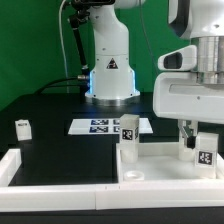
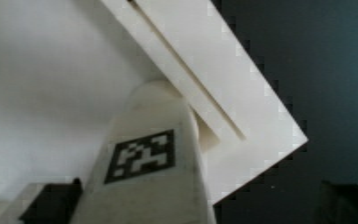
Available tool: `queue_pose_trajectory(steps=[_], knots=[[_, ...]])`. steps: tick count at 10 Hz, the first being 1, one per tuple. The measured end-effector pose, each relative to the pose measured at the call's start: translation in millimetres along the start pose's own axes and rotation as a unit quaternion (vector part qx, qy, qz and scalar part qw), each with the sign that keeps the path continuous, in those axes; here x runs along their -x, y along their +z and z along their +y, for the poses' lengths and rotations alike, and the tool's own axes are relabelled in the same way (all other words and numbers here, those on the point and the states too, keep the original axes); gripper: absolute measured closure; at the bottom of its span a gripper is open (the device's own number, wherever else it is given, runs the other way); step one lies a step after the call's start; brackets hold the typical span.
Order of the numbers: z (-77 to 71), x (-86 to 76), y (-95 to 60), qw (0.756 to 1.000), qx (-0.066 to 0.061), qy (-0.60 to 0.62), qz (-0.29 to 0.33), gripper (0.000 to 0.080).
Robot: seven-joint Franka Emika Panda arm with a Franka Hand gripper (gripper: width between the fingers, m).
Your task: Assemble square table
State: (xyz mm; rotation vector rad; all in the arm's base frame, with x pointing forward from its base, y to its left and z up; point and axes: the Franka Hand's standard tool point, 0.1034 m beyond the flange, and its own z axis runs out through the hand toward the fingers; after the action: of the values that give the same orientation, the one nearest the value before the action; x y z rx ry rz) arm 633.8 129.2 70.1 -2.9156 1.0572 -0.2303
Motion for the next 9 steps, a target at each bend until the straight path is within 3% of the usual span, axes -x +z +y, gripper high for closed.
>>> queue_pose_trajectory(steps=[3, 9], knots=[[7.4, -1.2, 2.2, 0.999, 0.008, 0.044, -0.004, 0.051], [10.6, -2.9, 2.9, 0.965, 0.006, 0.261, -0.009, 0.0509]])
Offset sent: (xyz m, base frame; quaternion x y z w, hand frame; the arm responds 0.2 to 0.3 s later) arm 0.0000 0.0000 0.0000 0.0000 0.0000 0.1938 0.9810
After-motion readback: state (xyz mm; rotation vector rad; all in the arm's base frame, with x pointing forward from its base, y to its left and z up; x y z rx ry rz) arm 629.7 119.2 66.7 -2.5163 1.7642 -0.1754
